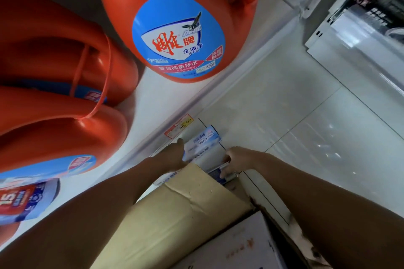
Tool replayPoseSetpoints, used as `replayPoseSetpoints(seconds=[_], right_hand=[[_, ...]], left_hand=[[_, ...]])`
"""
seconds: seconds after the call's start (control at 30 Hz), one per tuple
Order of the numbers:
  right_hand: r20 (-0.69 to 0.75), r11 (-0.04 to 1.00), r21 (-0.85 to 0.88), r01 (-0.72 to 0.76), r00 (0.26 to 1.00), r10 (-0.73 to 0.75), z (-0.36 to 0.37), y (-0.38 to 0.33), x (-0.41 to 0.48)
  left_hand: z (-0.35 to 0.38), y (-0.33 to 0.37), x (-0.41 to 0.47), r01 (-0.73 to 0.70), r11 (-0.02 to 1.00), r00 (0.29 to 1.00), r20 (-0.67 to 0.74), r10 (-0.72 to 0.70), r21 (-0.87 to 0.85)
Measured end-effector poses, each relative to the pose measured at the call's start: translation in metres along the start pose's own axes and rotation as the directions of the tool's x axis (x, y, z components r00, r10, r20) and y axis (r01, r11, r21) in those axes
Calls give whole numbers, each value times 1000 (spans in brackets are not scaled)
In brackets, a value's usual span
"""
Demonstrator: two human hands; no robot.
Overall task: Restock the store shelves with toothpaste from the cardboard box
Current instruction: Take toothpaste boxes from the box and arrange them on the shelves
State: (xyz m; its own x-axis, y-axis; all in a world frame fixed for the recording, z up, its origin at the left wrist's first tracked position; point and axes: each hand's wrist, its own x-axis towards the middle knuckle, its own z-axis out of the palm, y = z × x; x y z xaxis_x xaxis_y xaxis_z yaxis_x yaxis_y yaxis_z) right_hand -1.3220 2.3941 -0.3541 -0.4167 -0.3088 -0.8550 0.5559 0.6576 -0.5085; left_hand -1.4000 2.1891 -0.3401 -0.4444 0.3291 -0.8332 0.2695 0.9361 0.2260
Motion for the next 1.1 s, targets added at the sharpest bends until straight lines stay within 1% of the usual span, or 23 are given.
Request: replayPoseSetpoints(seconds=[0.03, 0.1, 0.17, 0.2, 0.27, 0.3, 0.4, 0.43, 0.5, 0.57, 0.63, 0.7, 0.73, 0.8, 0.83, 0.87, 0.93, 0.97, 1.0, 1.07, 1.1], right_hand=[[28, 1000, -20, -18, 999, 19, -1, -2, -3], [39, 999, 4, -32, 999, 32, -3, -5, -11], [24, 992, 125, -30, 999, 27, -7, -7, -25], [16, 973, 227, -30, 1000, 27, -11, -9, -35], [-46, 906, 423, -19, 998, 42, -21, -13, -61], [-92, 875, 484, 1, 994, 50, -27, -16, -76], [-227, 805, 581, 124, 974, 14, -49, -34, -130], [-274, 782, 597, 178, 962, -10, -57, -41, -150], [-391, 729, 627, 276, 920, -12, -70, -59, -191], [-527, 657, 656, 372, 849, 44, -82, -74, -229], [-609, 592, 656, 469, 792, 48, -91, -86, -268], [-662, 545, 627, 556, 749, -3, -95, -98, -309], [-678, 513, 631, 582, 735, 1, -95, -102, -328], [-705, 457, 634, 624, 709, 11, -96, -112, -365], [-716, 435, 633, 641, 698, 14, -95, -118, -384], [-730, 423, 625, 656, 683, 18, -93, -121, -400], [-766, 453, 581, 677, 642, 23, -87, -127, -434], [-780, 477, 554, 683, 625, 11, -82, -130, -450], [-788, 493, 536, 685, 615, 2, -77, -134, -466], [-796, 506, 524, 685, 605, 4, -67, -141, -494], [-798, 508, 524, 684, 603, 12, -61, -145, -507]], left_hand=[[-1, 1, -3, 7, 1000, 1000, 8, -7, -13], [-7, 6, -12, 1, 1000, 1000, 19, 0, -15], [-18, 15, -26, -34, 999, 999, 22, 34, -37], [-25, 22, -36, -61, 996, 998, 16, 62, -59], [-41, 38, -60, -109, 990, 994, -12, 109, -87], [-49, 47, -73, -133, 986, 991, -35, 131, -96], [-78, 73, -114, -190, 966, 977, -128, 169, -175], [-90, 82, -129, -210, 963, 970, -160, 183, -171], [-115, 101, -164, -216, 974, 951, -239, 195, -65], [-139, 118, -200, -191, 978, 919, -335, 207, 80], [-159, 132, -237, -173, 977, 880, -427, 209, 123], [-174, 144, -276, -195, 979, 838, -507, 202, 67], [-180, 151, -296, -219, 976, 816, -544, 192, 16], [-184, 163, -337, -266, 949, 786, -608, 111, -170], [-183, 168, -357, -301, 905, 784, -618, 54, -302], [-180, 172, -376, -357, 822, 786, -618, 9, -443], [-170, 177, -412, -441, 584, 807, -586, -76, -682], [-163, 178, -429, -450, 470, 823, -557, -111, -759], [-155, 179, -444, -460, 385, 832, -540, -128, -800], [-138, 181, -476, -477, 276, 833, -530, -161, -834], [-130, 181, -489, -491, 206, 833, -525, -174, -847]])
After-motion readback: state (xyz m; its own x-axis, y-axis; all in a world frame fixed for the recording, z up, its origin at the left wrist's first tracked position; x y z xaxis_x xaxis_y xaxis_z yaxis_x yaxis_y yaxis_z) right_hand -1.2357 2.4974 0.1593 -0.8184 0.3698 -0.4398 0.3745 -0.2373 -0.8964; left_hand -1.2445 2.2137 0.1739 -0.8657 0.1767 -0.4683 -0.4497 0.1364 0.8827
